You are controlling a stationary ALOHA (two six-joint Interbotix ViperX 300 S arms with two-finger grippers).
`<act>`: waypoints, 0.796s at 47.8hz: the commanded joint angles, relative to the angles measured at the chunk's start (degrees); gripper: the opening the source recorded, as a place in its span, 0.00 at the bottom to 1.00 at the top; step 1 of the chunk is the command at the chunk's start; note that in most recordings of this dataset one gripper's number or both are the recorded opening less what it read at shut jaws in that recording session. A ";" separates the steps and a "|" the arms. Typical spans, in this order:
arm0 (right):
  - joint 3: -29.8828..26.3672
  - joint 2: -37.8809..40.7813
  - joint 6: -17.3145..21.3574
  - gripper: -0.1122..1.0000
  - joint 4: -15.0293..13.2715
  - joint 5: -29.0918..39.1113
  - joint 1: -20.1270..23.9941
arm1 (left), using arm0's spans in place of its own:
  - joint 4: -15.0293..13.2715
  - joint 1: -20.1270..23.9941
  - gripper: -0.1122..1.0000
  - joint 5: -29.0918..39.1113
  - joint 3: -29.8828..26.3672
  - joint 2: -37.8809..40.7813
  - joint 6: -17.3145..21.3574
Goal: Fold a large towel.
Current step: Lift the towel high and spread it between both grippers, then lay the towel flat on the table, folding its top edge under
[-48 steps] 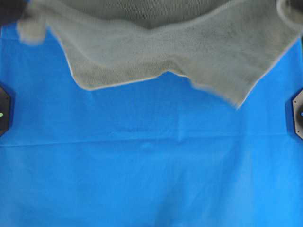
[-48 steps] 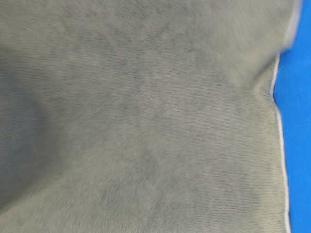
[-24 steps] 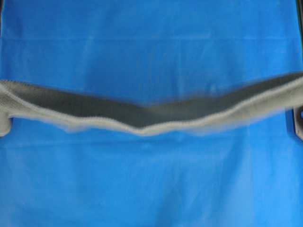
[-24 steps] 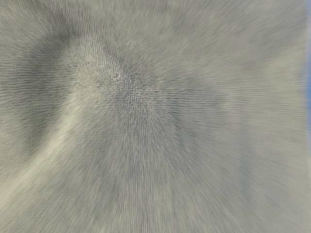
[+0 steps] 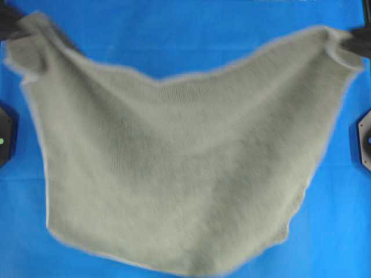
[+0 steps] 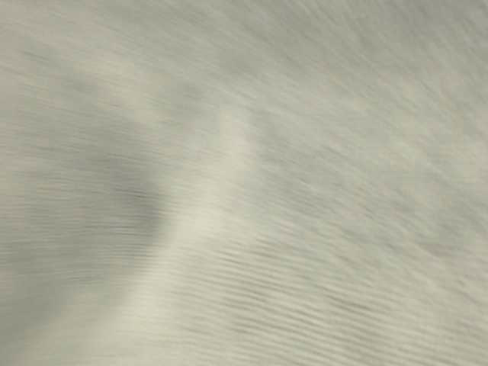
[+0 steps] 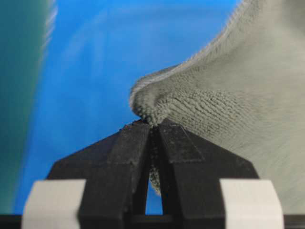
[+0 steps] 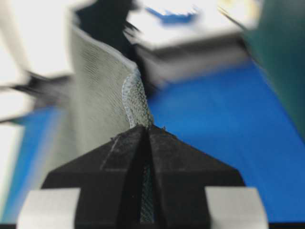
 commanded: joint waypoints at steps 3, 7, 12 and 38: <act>3.16 2.29 1.93 0.12 -3.34 5.10 -6.77 | -0.26 6.68 0.11 -2.55 4.13 2.99 2.11; 6.33 4.31 2.64 0.12 -7.12 8.26 -10.90 | -0.26 9.14 0.11 -5.45 6.68 4.92 3.34; 8.96 6.86 2.64 0.12 -11.16 8.70 -15.47 | -0.18 12.04 0.11 -9.14 8.79 7.47 5.98; 17.49 6.68 2.37 0.12 2.29 8.79 -16.61 | -1.05 8.35 0.11 -8.79 21.18 8.61 11.87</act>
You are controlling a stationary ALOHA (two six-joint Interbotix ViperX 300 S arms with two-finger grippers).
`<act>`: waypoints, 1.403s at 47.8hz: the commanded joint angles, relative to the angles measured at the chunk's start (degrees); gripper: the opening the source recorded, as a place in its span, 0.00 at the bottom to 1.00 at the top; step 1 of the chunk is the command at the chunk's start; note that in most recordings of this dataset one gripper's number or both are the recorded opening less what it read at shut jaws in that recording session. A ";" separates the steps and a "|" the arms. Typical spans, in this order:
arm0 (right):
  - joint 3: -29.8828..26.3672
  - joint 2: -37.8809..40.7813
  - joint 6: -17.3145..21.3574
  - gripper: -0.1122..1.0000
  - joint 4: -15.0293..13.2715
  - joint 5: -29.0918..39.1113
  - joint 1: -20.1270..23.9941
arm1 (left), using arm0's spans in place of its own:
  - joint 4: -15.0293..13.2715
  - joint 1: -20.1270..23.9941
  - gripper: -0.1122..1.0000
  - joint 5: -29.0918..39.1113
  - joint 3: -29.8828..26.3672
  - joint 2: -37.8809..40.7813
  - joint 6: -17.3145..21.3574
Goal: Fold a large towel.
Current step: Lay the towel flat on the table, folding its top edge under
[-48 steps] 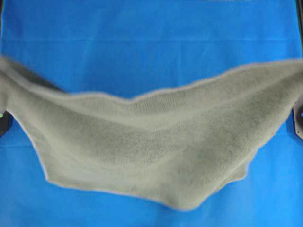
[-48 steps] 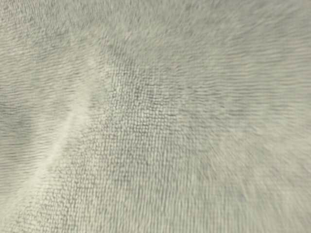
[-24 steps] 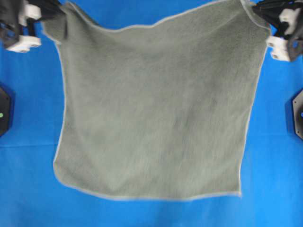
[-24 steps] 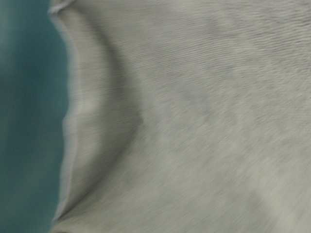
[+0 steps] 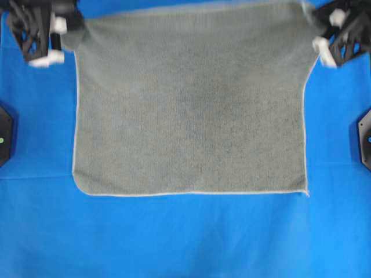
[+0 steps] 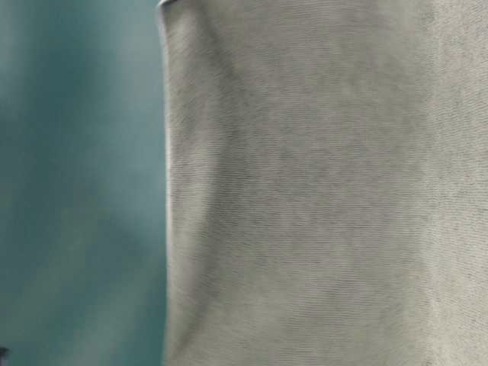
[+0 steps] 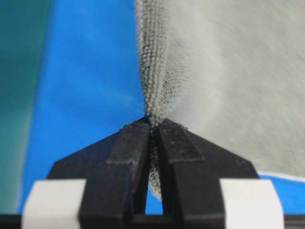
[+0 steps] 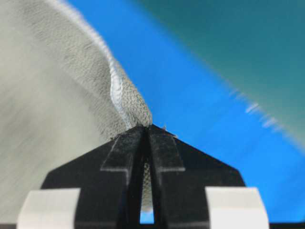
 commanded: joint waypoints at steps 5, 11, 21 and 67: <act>6.15 -1.41 0.35 0.12 11.69 -0.26 7.38 | -0.26 -9.32 0.11 -2.29 8.88 -0.53 -2.72; 10.46 0.35 0.44 0.12 18.98 -3.78 13.71 | -0.26 -14.41 0.11 -8.09 14.24 0.53 -9.58; 14.15 6.15 0.53 0.12 24.61 -12.30 21.80 | -0.35 -24.61 0.11 -17.58 20.30 5.36 -16.35; 14.33 17.84 14.85 0.57 28.48 -21.01 37.27 | -0.44 -43.33 0.70 -21.71 17.14 14.77 -32.52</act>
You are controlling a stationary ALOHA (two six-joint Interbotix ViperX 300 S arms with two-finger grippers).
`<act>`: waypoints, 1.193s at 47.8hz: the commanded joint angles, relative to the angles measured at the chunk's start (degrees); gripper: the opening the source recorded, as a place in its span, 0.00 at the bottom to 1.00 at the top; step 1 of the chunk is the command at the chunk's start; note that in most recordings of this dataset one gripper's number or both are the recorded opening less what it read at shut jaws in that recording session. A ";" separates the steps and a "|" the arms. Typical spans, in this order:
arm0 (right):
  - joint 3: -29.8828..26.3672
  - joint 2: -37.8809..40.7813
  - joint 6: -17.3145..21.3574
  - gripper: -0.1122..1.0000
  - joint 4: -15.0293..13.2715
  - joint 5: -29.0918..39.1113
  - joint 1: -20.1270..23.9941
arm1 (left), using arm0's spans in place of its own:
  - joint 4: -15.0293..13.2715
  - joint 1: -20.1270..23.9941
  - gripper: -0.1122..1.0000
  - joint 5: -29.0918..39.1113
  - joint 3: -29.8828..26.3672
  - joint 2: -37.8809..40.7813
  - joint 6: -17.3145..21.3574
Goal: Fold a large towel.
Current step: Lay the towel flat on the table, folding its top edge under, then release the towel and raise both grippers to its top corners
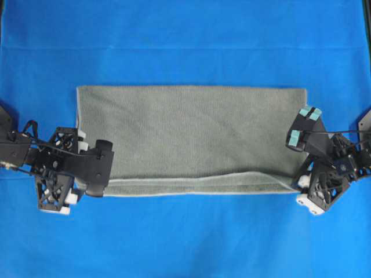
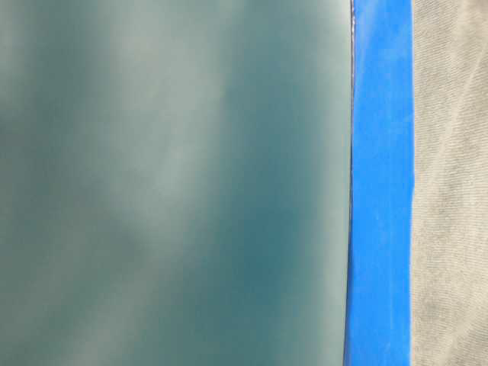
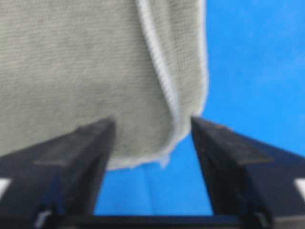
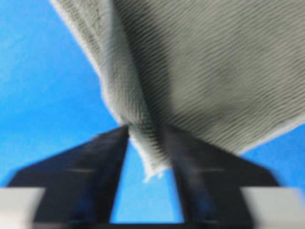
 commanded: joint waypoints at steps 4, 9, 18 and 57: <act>-2.11 -1.49 0.09 0.70 -1.23 1.49 0.79 | 0.26 -1.23 0.71 1.58 -2.99 -3.52 -0.26; -3.16 -3.43 0.18 0.64 -4.31 4.04 0.70 | 0.70 -0.35 0.70 2.90 -3.96 -6.33 0.53; -3.52 -7.21 0.53 0.64 -15.47 8.35 -5.80 | 1.32 7.82 0.70 2.02 -3.60 -10.02 3.87; -1.67 10.55 0.62 0.64 -41.66 -6.86 -36.83 | 0.79 38.67 0.69 -16.52 3.69 4.22 20.83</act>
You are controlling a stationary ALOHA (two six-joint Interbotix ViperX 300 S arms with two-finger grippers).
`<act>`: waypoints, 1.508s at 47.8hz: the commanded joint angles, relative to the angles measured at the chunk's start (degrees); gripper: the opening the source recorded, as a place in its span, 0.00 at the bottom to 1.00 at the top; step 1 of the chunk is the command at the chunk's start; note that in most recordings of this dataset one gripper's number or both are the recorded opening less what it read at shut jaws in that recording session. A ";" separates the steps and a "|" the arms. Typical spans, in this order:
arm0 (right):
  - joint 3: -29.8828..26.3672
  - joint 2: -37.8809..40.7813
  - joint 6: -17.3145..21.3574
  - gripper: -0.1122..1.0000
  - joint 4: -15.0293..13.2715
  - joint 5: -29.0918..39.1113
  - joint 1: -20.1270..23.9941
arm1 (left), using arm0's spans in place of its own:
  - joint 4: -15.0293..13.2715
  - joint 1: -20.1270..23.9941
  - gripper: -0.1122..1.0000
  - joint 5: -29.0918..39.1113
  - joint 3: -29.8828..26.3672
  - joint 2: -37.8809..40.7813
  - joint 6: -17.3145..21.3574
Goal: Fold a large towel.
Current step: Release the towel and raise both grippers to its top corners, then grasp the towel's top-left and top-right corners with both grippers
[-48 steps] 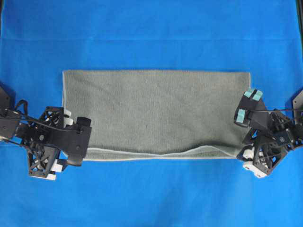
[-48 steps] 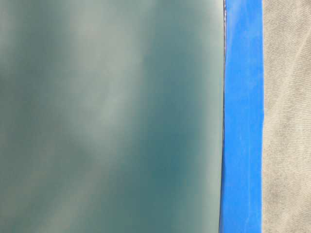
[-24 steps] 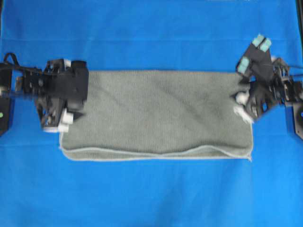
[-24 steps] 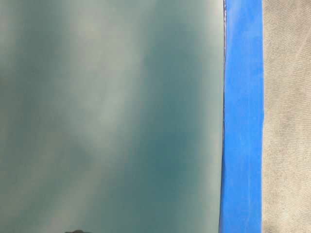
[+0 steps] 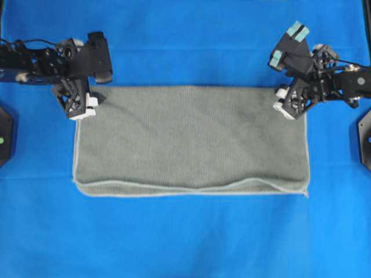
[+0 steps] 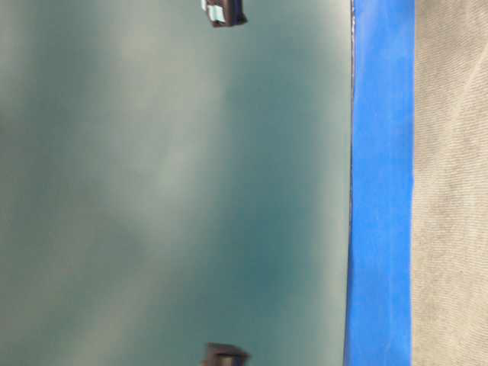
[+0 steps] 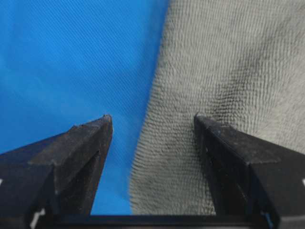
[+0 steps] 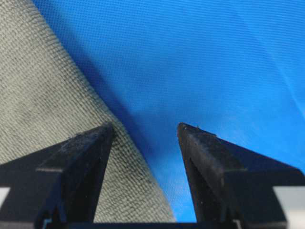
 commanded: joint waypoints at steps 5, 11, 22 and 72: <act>0.00 0.62 0.00 0.64 -0.26 -2.20 -0.70 | -0.26 -0.44 0.69 -0.18 -0.26 1.05 -0.18; 0.18 0.26 0.26 0.64 0.62 -3.25 -0.44 | -0.26 -0.44 0.63 0.88 -0.44 1.14 -0.26; 2.46 1.93 0.35 0.57 2.55 -7.56 -0.44 | -0.18 -0.44 0.27 3.08 -0.35 1.14 -0.70; -10.72 -33.93 0.09 0.13 5.27 19.86 15.82 | -0.53 -13.45 0.13 29.27 -15.73 -30.15 -5.71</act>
